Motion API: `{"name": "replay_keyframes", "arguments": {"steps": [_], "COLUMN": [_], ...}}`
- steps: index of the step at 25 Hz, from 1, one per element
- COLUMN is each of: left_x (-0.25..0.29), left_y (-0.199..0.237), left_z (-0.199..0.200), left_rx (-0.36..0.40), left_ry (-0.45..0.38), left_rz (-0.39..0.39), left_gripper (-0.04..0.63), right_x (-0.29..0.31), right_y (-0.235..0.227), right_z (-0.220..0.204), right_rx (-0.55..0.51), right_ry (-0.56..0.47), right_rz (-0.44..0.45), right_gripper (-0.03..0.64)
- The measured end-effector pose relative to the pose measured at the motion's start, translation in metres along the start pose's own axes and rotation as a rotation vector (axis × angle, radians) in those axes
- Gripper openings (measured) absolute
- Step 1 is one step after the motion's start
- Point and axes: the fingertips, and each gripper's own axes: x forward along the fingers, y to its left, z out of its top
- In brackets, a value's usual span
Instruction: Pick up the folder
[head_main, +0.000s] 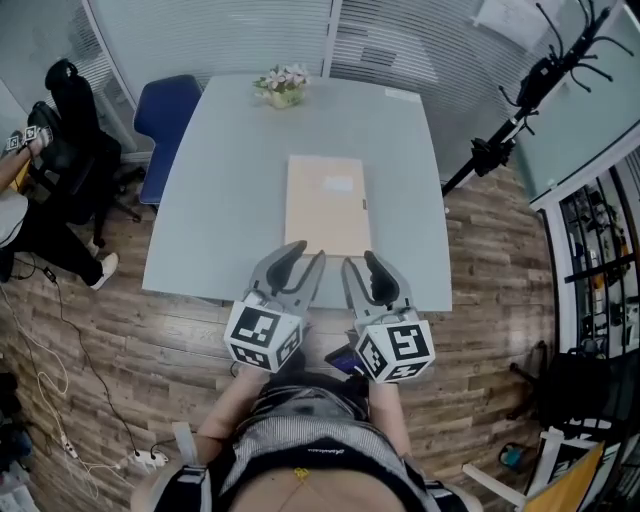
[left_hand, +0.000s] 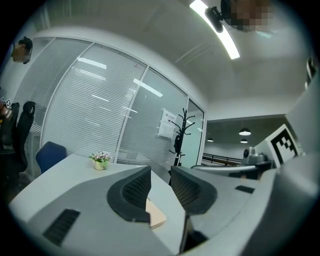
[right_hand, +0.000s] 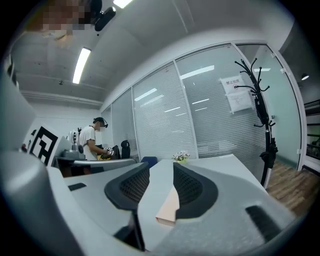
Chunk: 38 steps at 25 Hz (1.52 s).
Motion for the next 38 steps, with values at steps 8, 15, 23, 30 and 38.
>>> {"name": "replay_keyframes", "arguments": {"steps": [8,15,23,30,38], "left_x": [0.019,0.031,0.07,0.125,0.163], "left_y": [0.03,0.049,0.07,0.07,0.076], "left_z": [0.002,-0.003,-0.01,-0.002,-0.008], "left_rx": [-0.006,-0.007,-0.034,-0.043,-0.038], "left_ry": [0.016,0.04,0.059,0.072,0.092], "left_rz": [-0.027,-0.007,0.036,0.051,0.102], "left_gripper": [0.1,0.1,0.1,0.1,0.1], "right_x": [0.032,0.052,0.086,0.119,0.142], "right_y": [-0.014,-0.022,-0.048,-0.079,-0.114], "right_z": [0.0,-0.002,-0.014,-0.005,-0.01], "right_rx": [0.009,0.019,0.036,0.038,0.027], "right_ry": [-0.001,0.016,0.071,0.098,0.129], "right_rz": [-0.04,-0.047,-0.005,0.056,0.104], "right_gripper": [0.156,0.161,0.161,0.161,0.161]}}
